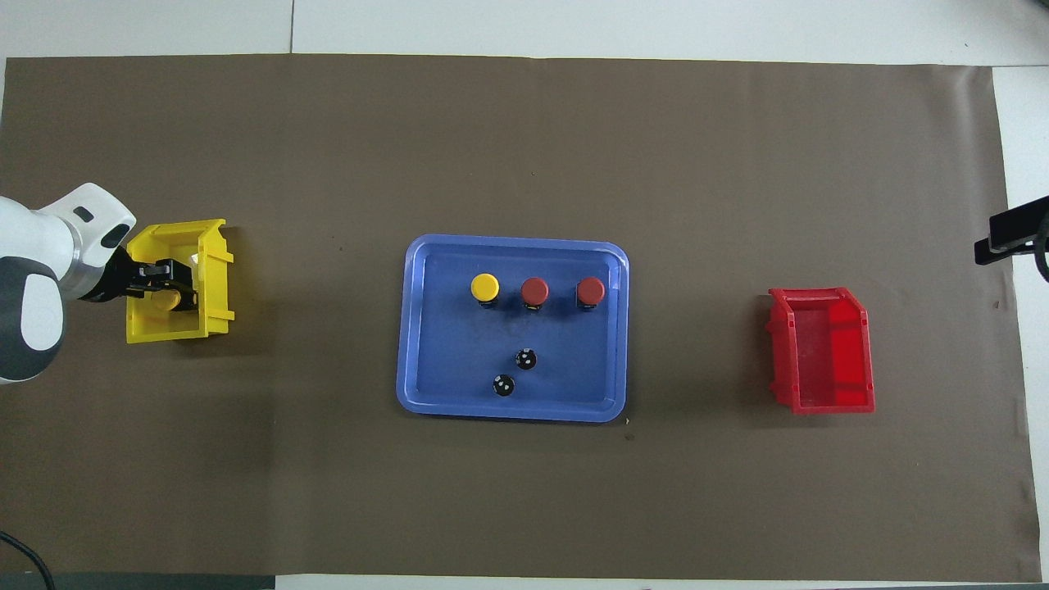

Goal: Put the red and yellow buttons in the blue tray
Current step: 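Withdraw the right gripper while the left gripper grasps a yellow button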

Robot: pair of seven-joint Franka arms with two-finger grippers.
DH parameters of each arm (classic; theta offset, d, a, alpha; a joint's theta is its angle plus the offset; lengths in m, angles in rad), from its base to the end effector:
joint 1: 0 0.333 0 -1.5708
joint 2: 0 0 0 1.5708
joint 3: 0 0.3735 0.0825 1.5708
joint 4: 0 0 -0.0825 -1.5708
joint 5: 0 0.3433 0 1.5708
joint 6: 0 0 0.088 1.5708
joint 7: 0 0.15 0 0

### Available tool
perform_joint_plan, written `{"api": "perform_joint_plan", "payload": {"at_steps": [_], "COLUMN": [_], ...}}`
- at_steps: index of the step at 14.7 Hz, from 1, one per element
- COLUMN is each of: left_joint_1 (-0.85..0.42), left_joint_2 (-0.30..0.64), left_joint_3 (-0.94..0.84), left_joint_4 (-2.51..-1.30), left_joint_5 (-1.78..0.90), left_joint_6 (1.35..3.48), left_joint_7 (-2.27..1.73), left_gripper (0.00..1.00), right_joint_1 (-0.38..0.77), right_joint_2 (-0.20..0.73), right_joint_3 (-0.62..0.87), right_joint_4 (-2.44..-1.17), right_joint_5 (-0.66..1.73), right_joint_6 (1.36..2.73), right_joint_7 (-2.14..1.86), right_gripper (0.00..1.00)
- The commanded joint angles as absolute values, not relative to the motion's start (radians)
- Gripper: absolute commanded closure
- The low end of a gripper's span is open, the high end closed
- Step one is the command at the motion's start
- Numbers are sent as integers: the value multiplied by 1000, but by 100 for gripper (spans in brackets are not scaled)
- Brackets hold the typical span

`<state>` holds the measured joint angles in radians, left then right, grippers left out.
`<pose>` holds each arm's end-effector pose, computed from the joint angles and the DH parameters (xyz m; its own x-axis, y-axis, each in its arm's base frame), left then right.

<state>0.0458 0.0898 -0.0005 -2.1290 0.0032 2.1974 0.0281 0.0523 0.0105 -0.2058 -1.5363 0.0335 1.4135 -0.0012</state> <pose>0.5234 0.0240 0.4043 0.9997 0.0153 -0.0215 0.0153 -0.9999 -0.0019 0.4900 -0.0697 0.6361 0.9804 -0.1454 -0.1326 -0.1508 -0.9881 -0.0315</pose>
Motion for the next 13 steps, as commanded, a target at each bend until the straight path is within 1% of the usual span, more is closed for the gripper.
{"api": "perform_joint_plan", "payload": {"at_steps": [1,5,6,7,8,9,10,11,13], "left_joint_1": [54,52,52,52,52,54,52,49,48], "left_joint_2": [74,72,72,72,74,77,83,90,112], "left_joint_3": [-5,-3,-3,-3,-3,-2,-2,-2,-2], "left_joint_4": [-2155,-2157,-2157,-2157,-2152,-2142,-2114,-2059,-1908], "left_joint_5": [-3,-3,-5,-3,-3,-3,-3,-2,9], "left_joint_6": [2212,2198,2195,2195,2195,2194,2168,2108,1940], "left_joint_7": [40,35,34,31,31,31,31,31,34], "left_gripper": [36,56,63,76,85,91,93,95,97], "right_joint_1": [40,47,52,52,54,61,78,84,77], "right_joint_2": [-55,-23,-23,-21,-21,-21,-21,-21,-21], "right_joint_3": [-192,-192,-190,-190,-189,-187,-187,-187,-189], "right_joint_4": [-1637,-1598,-1591,-1591,-1591,-1591,-1591,-1591,-1591], "right_joint_5": [25,21,21,20,14,-6,-26,-35,-20], "right_joint_6": [1454,1465,1465,1471,1473,1476,1479,1477,1479], "right_joint_7": [-21,-25,-23,-21,-23,-23,-25,-25,-20], "right_gripper": [0,0,0,0,0,0,0,0,0]}}
